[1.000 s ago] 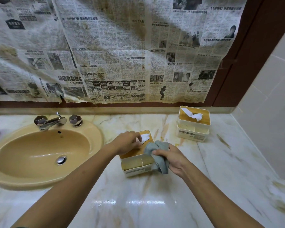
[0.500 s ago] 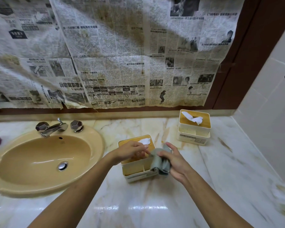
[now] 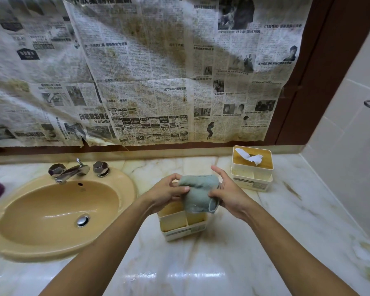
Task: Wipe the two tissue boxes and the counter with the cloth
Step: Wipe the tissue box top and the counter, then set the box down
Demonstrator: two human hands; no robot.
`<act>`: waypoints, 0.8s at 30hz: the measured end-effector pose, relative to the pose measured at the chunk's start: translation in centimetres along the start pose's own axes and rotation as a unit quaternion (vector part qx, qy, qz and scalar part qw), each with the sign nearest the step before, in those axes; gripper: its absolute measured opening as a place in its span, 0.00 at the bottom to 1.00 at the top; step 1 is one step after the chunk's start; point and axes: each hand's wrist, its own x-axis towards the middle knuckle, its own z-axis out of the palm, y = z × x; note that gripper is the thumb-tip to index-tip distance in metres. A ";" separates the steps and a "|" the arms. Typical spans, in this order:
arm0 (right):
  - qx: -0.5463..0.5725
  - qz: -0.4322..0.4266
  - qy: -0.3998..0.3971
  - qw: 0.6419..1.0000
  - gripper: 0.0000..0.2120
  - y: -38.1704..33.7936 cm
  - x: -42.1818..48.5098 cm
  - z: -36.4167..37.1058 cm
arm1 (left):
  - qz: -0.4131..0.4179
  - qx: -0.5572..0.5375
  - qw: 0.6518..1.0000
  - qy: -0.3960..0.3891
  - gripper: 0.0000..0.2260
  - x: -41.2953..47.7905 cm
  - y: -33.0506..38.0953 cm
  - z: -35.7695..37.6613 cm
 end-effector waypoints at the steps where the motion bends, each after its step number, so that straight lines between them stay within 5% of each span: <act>1: -0.017 0.006 0.009 1.000 0.41 -0.1 0.0 0.0 | 0.012 0.005 1.000 0.015 0.13 0.0 0.2 0.0; 7: 0.036 0.067 0.033 0.997 0.22 -0.1 0.2 0.2 | 0.028 0.037 0.997 0.067 0.35 0.4 0.7 -0.3; 9: 0.026 0.014 0.036 0.999 0.24 -0.7 0.1 0.1 | 0.066 0.016 0.996 0.050 0.37 0.4 1.1 -0.4; 14: -0.088 -0.160 0.032 0.983 0.36 -2.3 -0.4 0.0 | 0.163 0.023 0.985 0.050 0.23 -0.2 2.6 -0.2; 16: -0.116 -0.171 0.051 0.977 0.30 -2.4 -0.1 -0.1 | 0.179 0.073 0.978 0.082 0.13 -0.1 2.5 -0.3; 18: -0.138 -0.171 0.082 0.972 0.23 -2.4 0.0 0.1 | 0.180 0.088 0.975 0.097 0.12 -0.1 2.4 -0.3; 24: -0.135 -0.131 0.070 0.980 0.20 -2.5 0.1 0.3 | 0.155 0.073 0.983 0.073 0.06 0.0 2.7 -0.2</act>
